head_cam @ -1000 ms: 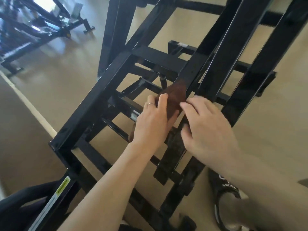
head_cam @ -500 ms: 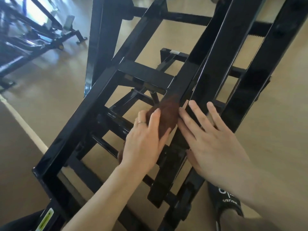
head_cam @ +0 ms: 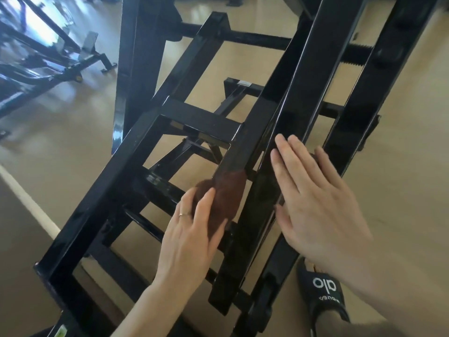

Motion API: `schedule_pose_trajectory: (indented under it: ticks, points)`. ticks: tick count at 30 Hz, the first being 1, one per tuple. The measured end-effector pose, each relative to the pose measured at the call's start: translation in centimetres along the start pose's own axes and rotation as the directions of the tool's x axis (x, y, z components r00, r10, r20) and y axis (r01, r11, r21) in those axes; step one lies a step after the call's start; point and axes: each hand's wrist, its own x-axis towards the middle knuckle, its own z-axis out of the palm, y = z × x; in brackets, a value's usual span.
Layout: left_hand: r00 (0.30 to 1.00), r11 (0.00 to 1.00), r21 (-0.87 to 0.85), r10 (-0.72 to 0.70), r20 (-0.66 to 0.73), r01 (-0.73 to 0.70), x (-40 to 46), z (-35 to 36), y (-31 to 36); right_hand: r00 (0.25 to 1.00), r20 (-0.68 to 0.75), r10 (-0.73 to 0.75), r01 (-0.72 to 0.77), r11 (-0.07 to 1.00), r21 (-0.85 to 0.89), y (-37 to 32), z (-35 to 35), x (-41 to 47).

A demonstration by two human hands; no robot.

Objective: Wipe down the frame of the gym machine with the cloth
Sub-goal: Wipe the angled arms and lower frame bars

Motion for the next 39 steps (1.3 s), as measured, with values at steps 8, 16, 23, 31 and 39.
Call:
schedule_pose_trajectory:
  ticks: [8,16,23,31,39]
  points:
    - [0.998,0.998,-0.011,0.06,-0.012,-0.06,11.2,2.1,4.2,0.999,-0.05,-0.017,0.015,0.999,-0.031,0.9,-0.2,0.5]
    - [0.994,0.994,-0.065,0.088,0.067,-0.083,11.6,1.4,4.2,0.986,-0.116,0.124,-0.125,0.992,-0.005,1.4,-2.0,3.7]
    - [0.994,0.997,-0.055,0.064,0.089,-0.059,10.4,1.0,3.6,0.951,-0.249,0.181,-0.175,0.983,0.046,1.7,-1.6,5.7]
    - [0.988,0.992,-0.102,0.081,0.128,-0.069,24.1,2.6,8.4,0.832,-0.458,0.313,-0.212,0.942,0.26,-0.4,1.3,7.9]
    - [0.981,0.973,-0.201,0.139,0.136,-0.11,30.4,2.9,10.8,0.753,-0.556,0.352,-0.078,0.887,0.455,-0.2,2.8,8.6]
